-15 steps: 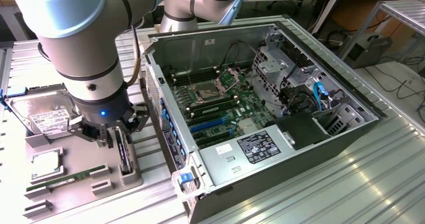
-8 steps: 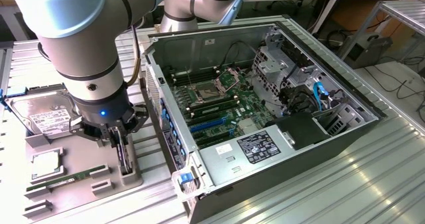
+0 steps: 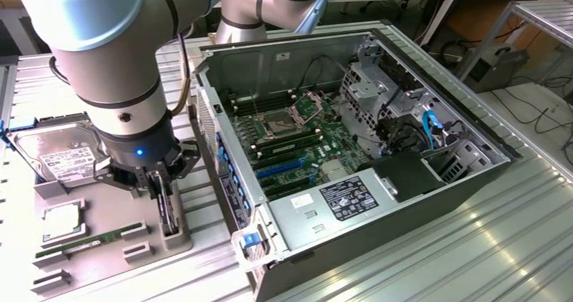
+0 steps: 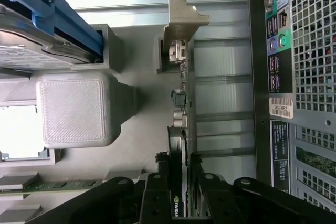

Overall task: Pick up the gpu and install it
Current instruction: 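Pick up the gpu and move the gpu toward the slot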

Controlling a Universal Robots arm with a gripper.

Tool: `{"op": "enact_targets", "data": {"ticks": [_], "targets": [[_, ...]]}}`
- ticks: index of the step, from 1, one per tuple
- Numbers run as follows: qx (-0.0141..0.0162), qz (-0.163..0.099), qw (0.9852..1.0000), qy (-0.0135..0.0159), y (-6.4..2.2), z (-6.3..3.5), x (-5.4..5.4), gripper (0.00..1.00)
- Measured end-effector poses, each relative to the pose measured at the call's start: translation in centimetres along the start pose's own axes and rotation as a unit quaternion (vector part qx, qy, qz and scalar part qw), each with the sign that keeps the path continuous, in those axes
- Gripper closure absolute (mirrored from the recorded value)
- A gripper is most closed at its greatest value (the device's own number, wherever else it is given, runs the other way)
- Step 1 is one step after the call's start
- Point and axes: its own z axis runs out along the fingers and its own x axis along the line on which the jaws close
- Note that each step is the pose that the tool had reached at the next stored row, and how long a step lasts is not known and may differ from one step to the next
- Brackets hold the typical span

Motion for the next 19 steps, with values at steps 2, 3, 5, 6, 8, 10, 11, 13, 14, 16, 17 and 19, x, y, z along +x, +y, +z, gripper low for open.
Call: {"op": "enact_targets", "data": {"ticks": [2,3,5,6,8,10,11,13,14,16,17,19], "targets": [[-0.0001,-0.005,1.0,0.0012,0.0,0.0,0.0,0.74],[-0.0001,-0.007,1.0,0.0018,0.0,0.0,0.0,0.74],[-0.0001,-0.01,0.9999,0.0029,0.0,-0.01,0.0,0.74],[-0.0001,-0.01,0.9999,0.0032,0.0,-0.01,0.0,0.74],[-0.0002,-0.011,0.9999,0.0036,0.01,-0.07,0.0,0.74],[-0.0001,-0.012,0.9999,0.0041,0.01,-0.18,0.0,0.74],[-0.0002,-0.013,0.9999,0.0042,0.01,-0.24,0.0,0.74],[-0.0002,-0.014,0.9999,0.0045,0.02,-0.41,0.0,0.74],[-0.0002,-0.014,0.9999,0.0046,0.02,-0.52,0.0,0.74],[-0.0002,-0.014,0.9999,0.0052,0.03,-0.75,-0.1,0.74],[-0.0002,-0.014,0.9999,0.0055,0.03,-0.92,-0.1,0.74],[-0.0002,-0.015,0.9999,0.0058,0.04,-1.27,-0.1,0.74]]}}
